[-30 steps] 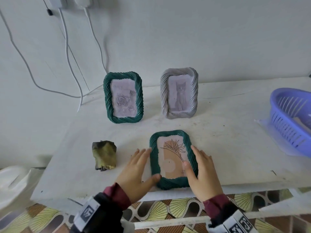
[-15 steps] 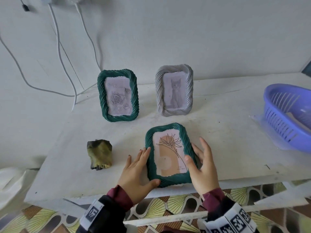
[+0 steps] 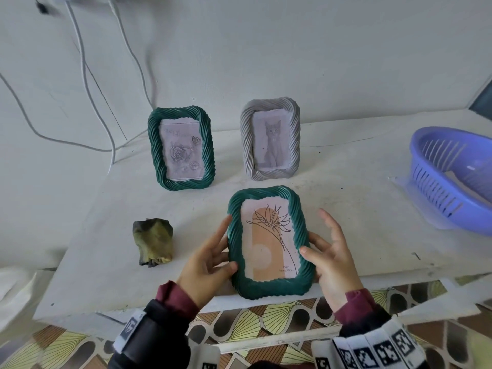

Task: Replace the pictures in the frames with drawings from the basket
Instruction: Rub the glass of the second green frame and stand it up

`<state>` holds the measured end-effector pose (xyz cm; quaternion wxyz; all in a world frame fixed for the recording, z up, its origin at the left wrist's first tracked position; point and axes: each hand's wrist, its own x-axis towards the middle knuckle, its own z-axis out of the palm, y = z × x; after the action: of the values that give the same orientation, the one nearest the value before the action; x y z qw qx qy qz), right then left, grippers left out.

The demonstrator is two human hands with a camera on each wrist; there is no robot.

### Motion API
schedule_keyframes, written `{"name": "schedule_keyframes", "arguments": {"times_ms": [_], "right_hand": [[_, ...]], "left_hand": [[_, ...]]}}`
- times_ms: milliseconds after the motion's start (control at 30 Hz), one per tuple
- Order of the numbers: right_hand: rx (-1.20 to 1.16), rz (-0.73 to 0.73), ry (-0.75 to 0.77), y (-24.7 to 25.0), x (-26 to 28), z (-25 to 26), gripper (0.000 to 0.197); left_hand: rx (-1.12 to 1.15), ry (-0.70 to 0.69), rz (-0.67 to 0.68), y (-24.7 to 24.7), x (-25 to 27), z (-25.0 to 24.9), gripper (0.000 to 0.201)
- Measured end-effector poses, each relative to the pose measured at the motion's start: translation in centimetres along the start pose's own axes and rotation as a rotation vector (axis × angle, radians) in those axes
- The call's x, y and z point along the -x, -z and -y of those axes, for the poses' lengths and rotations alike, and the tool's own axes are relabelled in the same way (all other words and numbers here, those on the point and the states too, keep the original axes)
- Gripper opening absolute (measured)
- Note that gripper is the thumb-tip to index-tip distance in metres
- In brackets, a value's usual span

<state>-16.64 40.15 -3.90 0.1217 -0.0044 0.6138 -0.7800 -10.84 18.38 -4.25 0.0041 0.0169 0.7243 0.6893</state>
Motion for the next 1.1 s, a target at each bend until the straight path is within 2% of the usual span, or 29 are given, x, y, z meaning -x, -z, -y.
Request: {"name": "schedule_keyframes", "arguments": {"times_ms": [100,233,333,633,800,900,1000,1100], "right_hand": [[0.002,0.054,0.001,0.3,0.1,0.7,0.073],[0.066,0.106,0.028,0.5,0.1,1.1,0.059],[0.14,0.174,0.07,0.8,-0.3,1.7,0.082],[-0.038,0.221,0.165,3.6,-3.4,6.3,0.087],[-0.11,0.263,0.209,5.1,-6.8,9.1,0.068],[-0.097,0.229,0.178,6.3,-9.5,11.2,0.07],[-0.049,0.293,0.185,8.4,-12.3,12.4,0.06],[-0.025,0.303,0.197,10.1,-15.2,13.4,0.063]], "left_hand": [[0.077,0.031,-0.014,0.0,-0.5,-0.7,0.079],[0.112,0.031,-0.008,-0.7,-0.8,-0.8,0.076],[0.105,0.02,0.008,-1.2,-1.4,-1.1,0.076],[0.038,-0.034,0.078,-3.3,-4.4,-3.7,0.078],[0.006,-0.089,0.024,-5.6,-7.9,-5.0,0.083],[-0.015,-0.107,-0.027,-7.2,-10.7,-5.5,0.091],[-0.052,-0.115,-0.084,-8.8,-13.9,-5.5,0.097],[-0.084,-0.117,-0.139,-10.4,-16.9,-5.5,0.096]]}}
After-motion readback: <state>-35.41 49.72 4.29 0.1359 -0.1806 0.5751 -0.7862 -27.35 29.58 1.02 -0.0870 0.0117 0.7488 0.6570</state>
